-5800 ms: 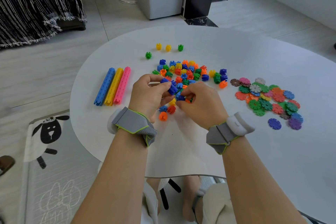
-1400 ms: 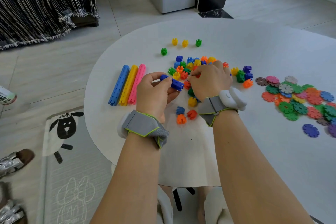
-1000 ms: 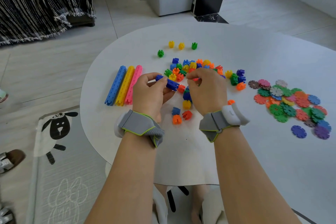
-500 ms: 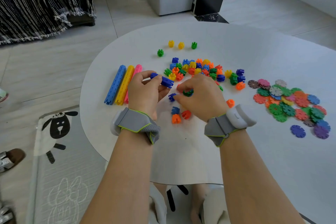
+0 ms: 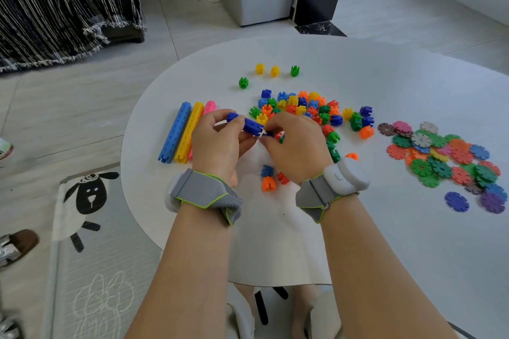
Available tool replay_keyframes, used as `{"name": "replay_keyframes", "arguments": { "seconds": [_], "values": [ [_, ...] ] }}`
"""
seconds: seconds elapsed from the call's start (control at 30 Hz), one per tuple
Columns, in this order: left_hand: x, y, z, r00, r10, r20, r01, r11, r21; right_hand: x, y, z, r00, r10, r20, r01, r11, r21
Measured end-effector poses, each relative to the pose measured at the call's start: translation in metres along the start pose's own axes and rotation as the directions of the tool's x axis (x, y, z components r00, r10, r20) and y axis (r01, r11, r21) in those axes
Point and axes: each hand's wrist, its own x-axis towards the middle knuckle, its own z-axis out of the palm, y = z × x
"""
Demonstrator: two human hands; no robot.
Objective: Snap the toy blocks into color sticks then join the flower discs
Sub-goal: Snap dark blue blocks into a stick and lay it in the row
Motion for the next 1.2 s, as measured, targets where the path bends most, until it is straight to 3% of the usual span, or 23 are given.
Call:
{"name": "replay_keyframes", "arguments": {
  "seconds": [0.07,0.17,0.3,0.4,0.67,0.97,1.2],
  "values": [
    [0.000,0.000,0.000,1.000,-0.005,-0.008,0.005,1.000,-0.005,-0.002,0.000,0.000,0.992,0.046,-0.116,-0.027,0.987,0.160],
    [0.001,-0.001,0.001,1.000,-0.006,-0.021,0.006,1.000,-0.012,-0.004,0.000,0.000,0.979,0.092,-0.184,-0.040,0.963,0.265],
    [0.004,-0.003,0.002,0.999,-0.007,-0.038,0.005,0.999,-0.035,-0.008,-0.006,-0.002,0.970,0.205,-0.128,-0.108,0.843,0.526],
    [0.004,-0.004,0.003,0.999,-0.012,-0.038,0.011,0.999,-0.047,-0.011,-0.009,-0.004,0.969,0.225,-0.105,-0.119,0.793,0.598],
    [0.005,-0.003,0.002,0.998,-0.027,-0.048,0.024,0.998,-0.063,-0.013,-0.007,-0.003,0.979,0.186,-0.083,-0.091,0.768,0.634],
    [0.004,-0.002,0.000,0.999,-0.019,-0.037,0.017,0.999,-0.050,-0.015,-0.006,-0.005,0.987,0.137,-0.087,-0.071,0.846,0.529],
    [0.003,0.000,0.000,1.000,-0.022,-0.010,0.022,0.999,-0.036,-0.018,-0.008,-0.004,0.982,0.147,-0.115,-0.066,0.850,0.522]
  ]
}}
